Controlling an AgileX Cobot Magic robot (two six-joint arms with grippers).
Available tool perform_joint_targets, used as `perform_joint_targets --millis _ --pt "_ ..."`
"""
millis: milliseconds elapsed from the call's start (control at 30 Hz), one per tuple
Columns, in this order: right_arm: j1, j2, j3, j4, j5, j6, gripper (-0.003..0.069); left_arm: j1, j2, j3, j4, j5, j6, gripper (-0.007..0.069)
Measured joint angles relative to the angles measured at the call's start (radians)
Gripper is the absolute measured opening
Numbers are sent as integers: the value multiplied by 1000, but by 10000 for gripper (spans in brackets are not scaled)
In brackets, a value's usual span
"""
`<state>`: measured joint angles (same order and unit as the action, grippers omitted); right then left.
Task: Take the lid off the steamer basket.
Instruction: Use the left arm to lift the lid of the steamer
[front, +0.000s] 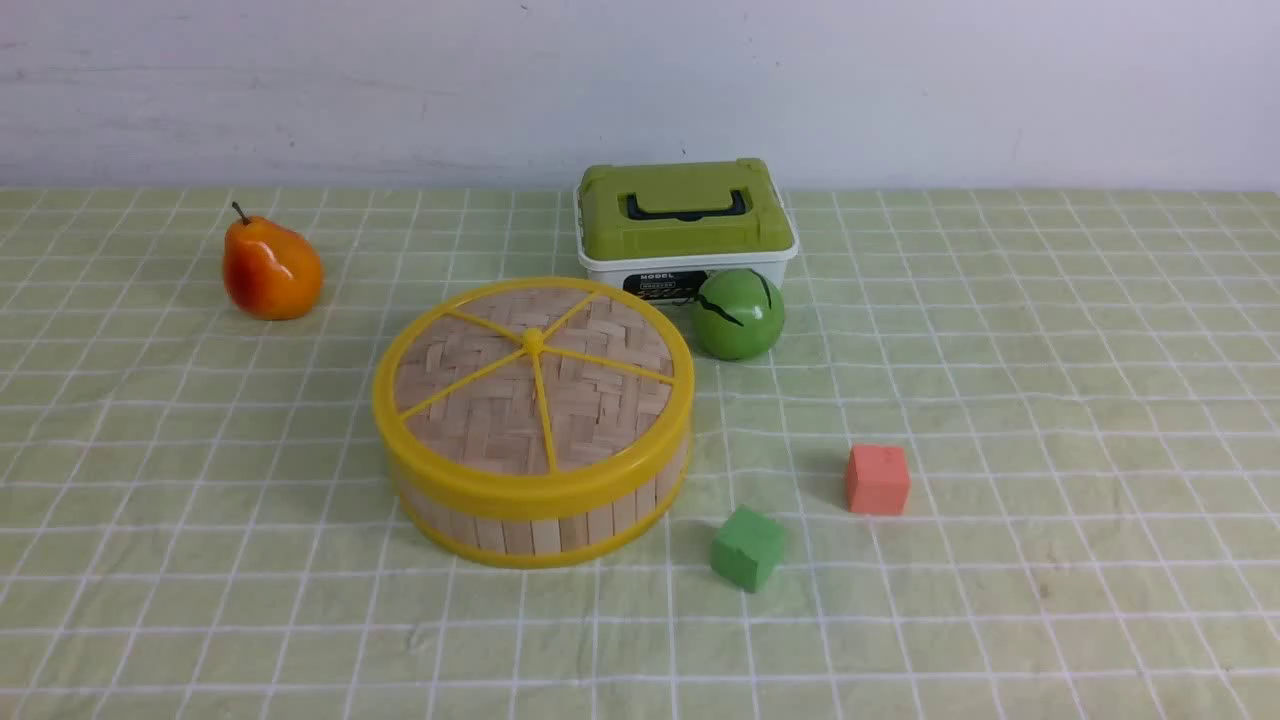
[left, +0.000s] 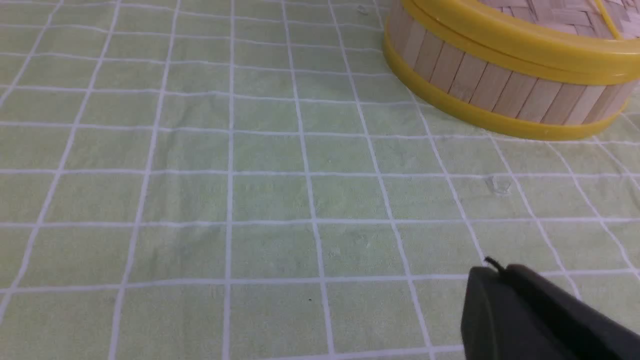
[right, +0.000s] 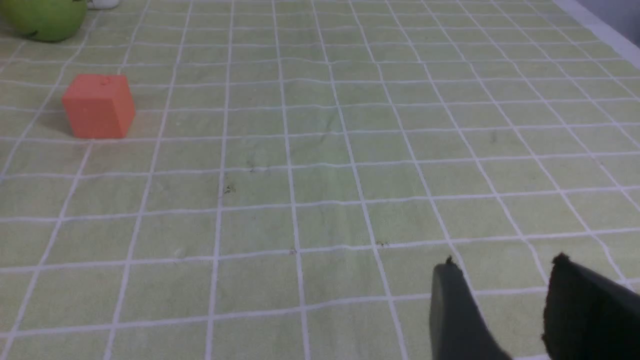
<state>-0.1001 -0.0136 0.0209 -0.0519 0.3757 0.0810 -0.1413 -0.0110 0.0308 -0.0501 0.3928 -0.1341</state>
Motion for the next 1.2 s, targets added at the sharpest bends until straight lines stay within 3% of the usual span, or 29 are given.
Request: perform_joint_targets --millis 1200 --pt "0 0 0 0 0 0 241 0 0 0 0 -27 0 5"
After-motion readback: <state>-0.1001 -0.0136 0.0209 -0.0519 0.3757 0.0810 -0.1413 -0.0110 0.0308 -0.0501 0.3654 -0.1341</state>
